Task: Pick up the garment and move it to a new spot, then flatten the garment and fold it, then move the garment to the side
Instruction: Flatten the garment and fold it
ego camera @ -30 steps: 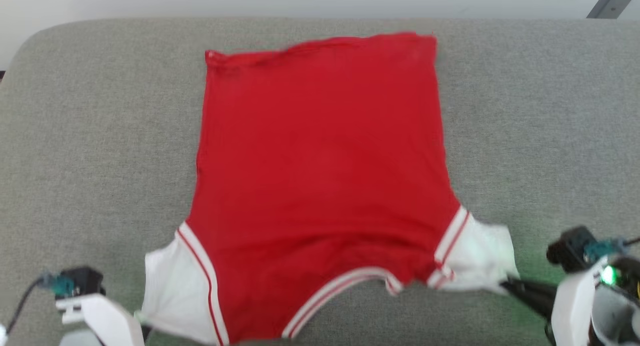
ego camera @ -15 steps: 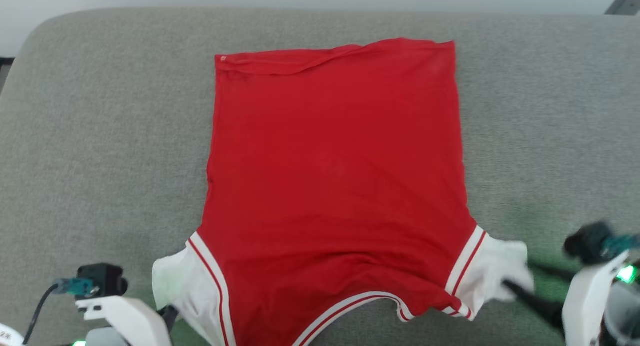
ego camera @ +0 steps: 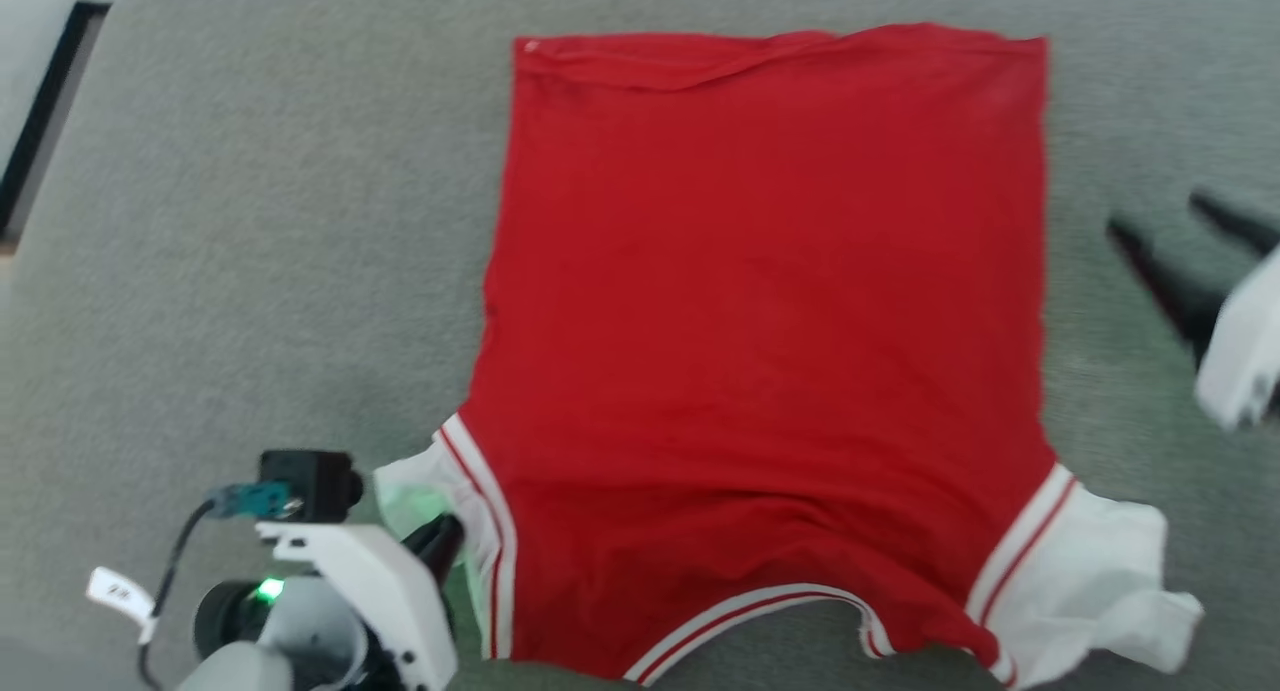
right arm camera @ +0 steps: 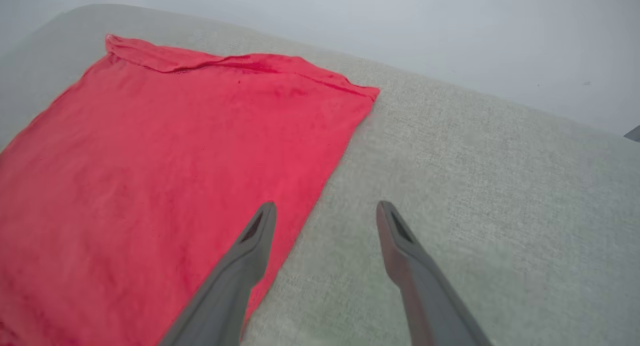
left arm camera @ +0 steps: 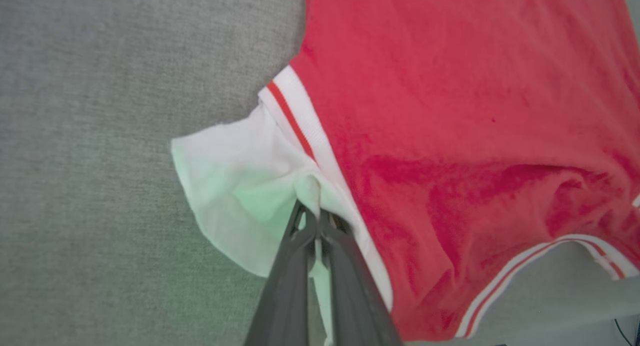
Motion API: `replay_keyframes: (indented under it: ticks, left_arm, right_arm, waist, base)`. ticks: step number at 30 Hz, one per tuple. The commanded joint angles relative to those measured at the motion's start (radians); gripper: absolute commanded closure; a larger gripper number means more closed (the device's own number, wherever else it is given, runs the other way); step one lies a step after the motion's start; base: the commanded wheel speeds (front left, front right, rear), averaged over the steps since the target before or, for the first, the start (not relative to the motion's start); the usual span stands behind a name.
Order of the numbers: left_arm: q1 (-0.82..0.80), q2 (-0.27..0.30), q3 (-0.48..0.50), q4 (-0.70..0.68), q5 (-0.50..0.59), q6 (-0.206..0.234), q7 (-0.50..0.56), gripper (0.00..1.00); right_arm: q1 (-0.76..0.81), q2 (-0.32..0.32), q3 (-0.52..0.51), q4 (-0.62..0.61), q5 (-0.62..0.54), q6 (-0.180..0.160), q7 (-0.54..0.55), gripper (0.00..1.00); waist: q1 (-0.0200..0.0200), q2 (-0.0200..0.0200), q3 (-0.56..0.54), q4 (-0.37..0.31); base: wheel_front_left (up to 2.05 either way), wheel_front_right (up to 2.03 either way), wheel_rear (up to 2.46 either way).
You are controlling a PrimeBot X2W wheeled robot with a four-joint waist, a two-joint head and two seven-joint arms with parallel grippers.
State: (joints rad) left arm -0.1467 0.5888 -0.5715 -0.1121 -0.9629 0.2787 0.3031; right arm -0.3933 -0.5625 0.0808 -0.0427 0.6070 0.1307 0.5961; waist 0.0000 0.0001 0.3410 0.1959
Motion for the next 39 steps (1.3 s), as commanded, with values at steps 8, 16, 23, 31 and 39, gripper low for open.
replay_keyframes:
  ticks: [8,16,23,31,39]
  left_arm:
    - [-0.102,-0.067,-0.053,0.043,0.043,-0.048,-0.003,1.00]
    - [-0.157,-0.125,-0.095,0.087,0.049,-0.094,-0.006,1.00]
    - [-0.187,-0.164,-0.123,0.134,0.051,-0.134,-0.009,1.00]
    - [-0.211,-0.173,-0.118,0.188,0.053,-0.153,-0.031,1.00]
    - [-0.219,-0.153,-0.097,0.232,0.066,-0.140,-0.059,1.00]
  right_arm:
    - [-0.330,0.074,-0.021,0.365,-0.125,0.000,0.048,0.00]
    - [-0.559,0.081,-0.051,0.705,-0.202,0.000,0.139,0.00]
    - [-0.636,0.110,-0.090,0.960,-0.268,0.000,0.262,0.00]
    - [-0.630,0.117,-0.031,1.018,-0.289,0.000,0.342,1.00]
    - [-0.549,0.054,0.150,0.802,-0.122,0.000,0.282,1.00]
  waist:
    - [0.0000,-0.0001,0.072,0.112]
    - [0.0000,-0.0001,0.107,0.207]
    - [0.0000,-0.0001,0.119,0.264]
    - [0.0000,-0.0001,0.113,0.237]
    - [0.0000,-0.0001,0.077,0.143]
  base:
    - [0.00,0.00,0.00]
    - [0.00,0.00,0.00]
    - [0.00,0.00,0.00]
    - [0.00,0.00,0.00]
    - [0.00,0.00,0.00]
